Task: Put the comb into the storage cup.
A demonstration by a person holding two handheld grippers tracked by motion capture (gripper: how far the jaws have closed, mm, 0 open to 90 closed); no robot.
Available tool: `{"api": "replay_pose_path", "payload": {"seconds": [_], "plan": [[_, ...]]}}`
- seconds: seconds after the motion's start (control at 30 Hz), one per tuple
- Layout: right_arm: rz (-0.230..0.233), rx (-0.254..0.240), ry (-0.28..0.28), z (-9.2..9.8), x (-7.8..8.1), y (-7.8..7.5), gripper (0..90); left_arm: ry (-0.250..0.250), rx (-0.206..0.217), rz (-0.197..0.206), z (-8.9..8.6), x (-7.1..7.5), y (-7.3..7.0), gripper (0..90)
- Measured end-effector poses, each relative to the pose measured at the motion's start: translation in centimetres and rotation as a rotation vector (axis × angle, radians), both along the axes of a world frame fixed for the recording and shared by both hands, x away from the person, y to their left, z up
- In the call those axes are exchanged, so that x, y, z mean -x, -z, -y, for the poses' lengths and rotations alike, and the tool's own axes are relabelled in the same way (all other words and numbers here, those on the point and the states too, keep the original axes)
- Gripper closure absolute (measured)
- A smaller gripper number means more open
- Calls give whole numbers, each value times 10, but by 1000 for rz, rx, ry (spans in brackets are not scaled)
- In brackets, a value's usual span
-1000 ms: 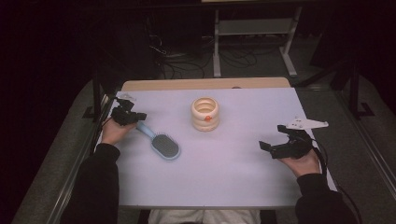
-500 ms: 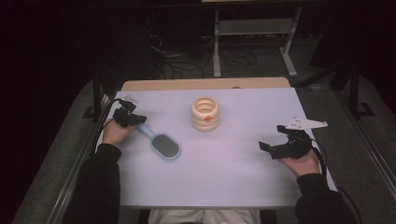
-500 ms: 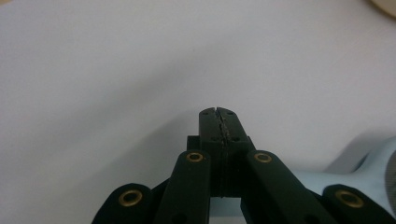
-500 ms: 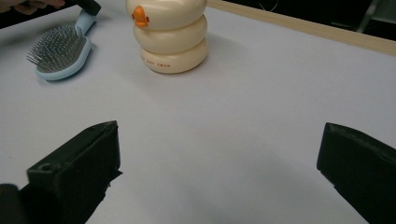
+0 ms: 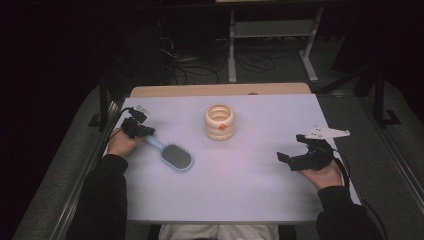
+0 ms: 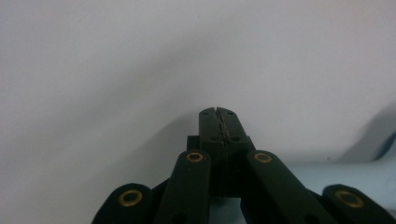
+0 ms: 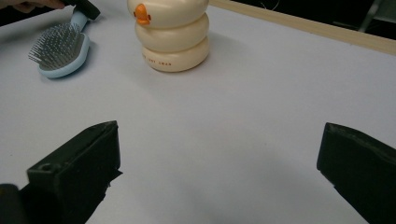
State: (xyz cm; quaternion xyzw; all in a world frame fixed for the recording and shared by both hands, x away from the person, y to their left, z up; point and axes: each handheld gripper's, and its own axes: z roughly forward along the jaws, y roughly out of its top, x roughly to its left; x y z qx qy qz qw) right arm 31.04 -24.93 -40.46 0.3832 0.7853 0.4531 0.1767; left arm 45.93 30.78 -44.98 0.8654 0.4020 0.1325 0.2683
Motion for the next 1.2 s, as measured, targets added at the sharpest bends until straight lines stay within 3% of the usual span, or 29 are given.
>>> {"api": "replay_pose_path", "payload": {"seconds": [0.2, 0.43, 0.83, 1.07, 1.2], "plan": [[16, 13, 2, -1, 1, -1, 0, -24, 69, 4, -18, 13, 2, 900], [17, 23, 6, -2, 1, -1, 0, -14, 56, 13, -23, 24, 2, 900], [14, 17, 3, -2, 2, -1, 0, -6, 77, 30, -29, 42, -4, 900], [18, 13, 4, -2, 2, -1, 0, -3, 80, 27, -28, 42, -2, 900], [22, 15, 4, -2, 3, -2, 0, 7, 48, 11, -26, 43, 1, 900]]}}
